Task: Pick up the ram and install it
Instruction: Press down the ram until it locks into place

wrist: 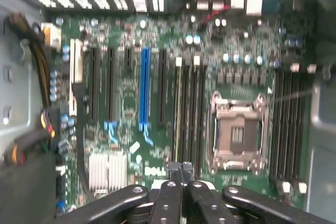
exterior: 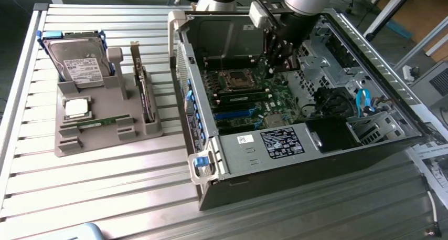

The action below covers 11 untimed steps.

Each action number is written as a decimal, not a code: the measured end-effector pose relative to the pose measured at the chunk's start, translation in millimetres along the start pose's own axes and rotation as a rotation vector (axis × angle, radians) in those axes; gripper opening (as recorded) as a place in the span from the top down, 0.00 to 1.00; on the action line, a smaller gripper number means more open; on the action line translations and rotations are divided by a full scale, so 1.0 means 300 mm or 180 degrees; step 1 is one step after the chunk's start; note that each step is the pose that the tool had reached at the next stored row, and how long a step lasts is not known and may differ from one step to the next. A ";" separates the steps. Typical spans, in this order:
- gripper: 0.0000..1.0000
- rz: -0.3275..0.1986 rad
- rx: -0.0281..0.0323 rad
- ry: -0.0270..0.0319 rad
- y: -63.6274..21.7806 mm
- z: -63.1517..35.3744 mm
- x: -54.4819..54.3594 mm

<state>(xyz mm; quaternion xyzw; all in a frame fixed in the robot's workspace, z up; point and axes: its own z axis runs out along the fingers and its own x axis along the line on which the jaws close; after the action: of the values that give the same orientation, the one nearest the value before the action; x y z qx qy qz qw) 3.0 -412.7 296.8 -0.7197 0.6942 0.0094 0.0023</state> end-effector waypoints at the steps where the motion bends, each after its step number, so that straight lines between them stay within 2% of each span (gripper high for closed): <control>1: 0.89 0.0000 0.0000 -0.0001 -0.014 -0.001 0.000; 8: 0.89 -0.0001 0.0002 -0.0043 -0.120 -0.001 0.004; 11: 0.89 -0.0001 0.0002 -0.0052 -0.145 -0.002 0.005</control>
<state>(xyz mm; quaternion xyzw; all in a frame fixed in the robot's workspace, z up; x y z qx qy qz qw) 46.6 -412.7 297.1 -0.7197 0.6941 0.0150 0.0081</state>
